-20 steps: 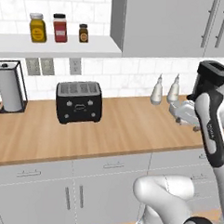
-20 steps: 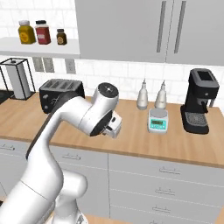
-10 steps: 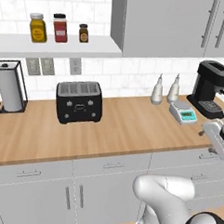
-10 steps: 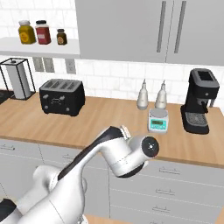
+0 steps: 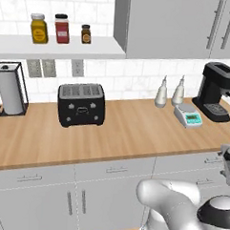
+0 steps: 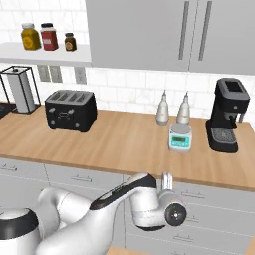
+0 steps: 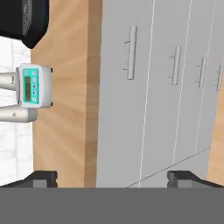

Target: Take a straw from the drawer in front and place it inside the glass cup on the dining counter.

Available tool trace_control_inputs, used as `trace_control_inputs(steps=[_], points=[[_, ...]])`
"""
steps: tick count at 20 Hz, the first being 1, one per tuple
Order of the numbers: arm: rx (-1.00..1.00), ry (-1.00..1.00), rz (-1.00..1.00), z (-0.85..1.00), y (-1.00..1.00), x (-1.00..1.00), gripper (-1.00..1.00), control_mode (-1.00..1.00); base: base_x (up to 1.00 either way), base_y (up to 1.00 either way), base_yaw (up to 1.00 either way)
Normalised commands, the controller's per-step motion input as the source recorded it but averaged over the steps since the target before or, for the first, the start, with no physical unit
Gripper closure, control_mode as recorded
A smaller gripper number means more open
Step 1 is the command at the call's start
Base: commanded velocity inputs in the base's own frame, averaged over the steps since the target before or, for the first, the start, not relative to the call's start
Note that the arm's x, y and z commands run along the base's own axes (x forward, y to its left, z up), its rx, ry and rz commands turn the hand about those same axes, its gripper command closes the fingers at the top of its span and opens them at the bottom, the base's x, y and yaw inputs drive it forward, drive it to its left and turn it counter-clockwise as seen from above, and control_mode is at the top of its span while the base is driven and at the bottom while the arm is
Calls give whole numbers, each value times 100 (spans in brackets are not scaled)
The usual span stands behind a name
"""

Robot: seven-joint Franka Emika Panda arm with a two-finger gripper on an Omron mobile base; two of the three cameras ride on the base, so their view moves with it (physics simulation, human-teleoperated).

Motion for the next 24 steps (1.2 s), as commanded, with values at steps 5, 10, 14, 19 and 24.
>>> trace_control_inputs(steps=[5,10,14,19,24], points=[[21,-9,-16,-60,-100,17,-100,-100,0,0,0],[13,-12,-9,-44,-86,13,-100,-100,0,0,0],[4,-11,-11,-25,-38,26,-100,-100,0,0,0],[1,-10,-6,-43,0,35,-100,-100,0,0,0],[0,-8,-4,-34,4,42,-100,-100,0,0,0]])
